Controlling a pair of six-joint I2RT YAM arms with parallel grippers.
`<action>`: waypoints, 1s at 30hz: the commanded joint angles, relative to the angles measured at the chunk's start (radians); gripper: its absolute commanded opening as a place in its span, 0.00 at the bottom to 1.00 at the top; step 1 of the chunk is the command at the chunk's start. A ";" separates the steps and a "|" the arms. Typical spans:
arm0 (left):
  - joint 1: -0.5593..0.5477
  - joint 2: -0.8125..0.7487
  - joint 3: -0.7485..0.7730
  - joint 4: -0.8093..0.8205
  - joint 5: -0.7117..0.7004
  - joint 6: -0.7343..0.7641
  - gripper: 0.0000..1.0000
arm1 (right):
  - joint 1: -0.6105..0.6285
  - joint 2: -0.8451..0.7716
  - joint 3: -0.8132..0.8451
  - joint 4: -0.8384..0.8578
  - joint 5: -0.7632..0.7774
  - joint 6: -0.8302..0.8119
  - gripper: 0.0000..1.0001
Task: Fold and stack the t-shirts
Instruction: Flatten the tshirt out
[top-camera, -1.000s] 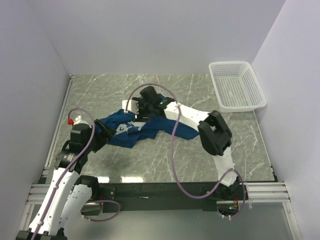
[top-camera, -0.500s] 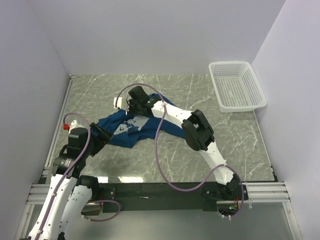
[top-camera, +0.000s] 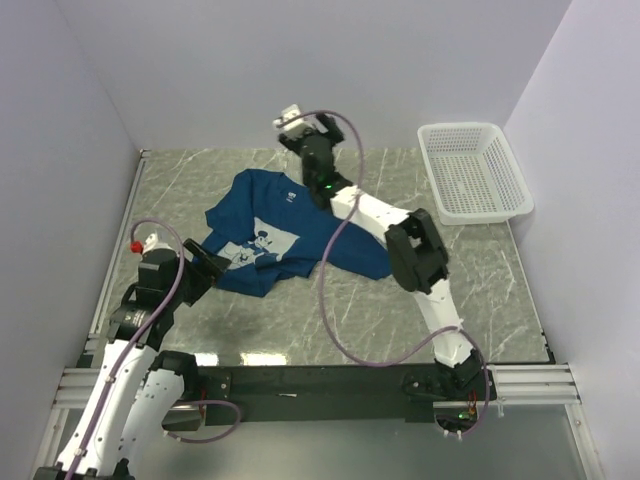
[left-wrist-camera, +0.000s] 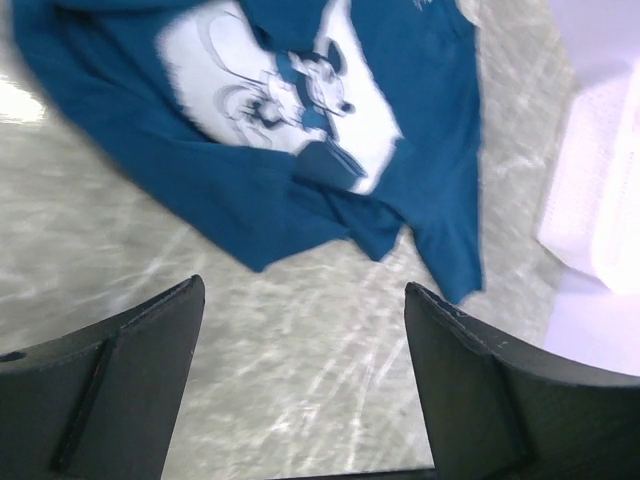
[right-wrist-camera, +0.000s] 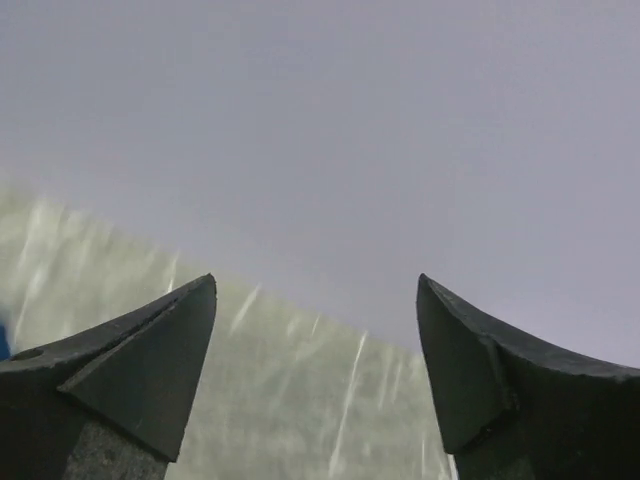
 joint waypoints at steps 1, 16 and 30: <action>0.004 0.040 -0.085 0.159 0.146 -0.046 0.86 | -0.048 -0.270 -0.159 -0.306 -0.243 0.139 0.85; -0.179 0.468 -0.157 0.369 0.060 -0.244 0.84 | -0.071 -0.713 -0.895 -0.922 -0.935 -0.147 0.70; -0.232 0.738 -0.044 0.398 -0.147 -0.232 0.29 | -0.051 -0.619 -0.912 -0.922 -0.726 -0.031 0.66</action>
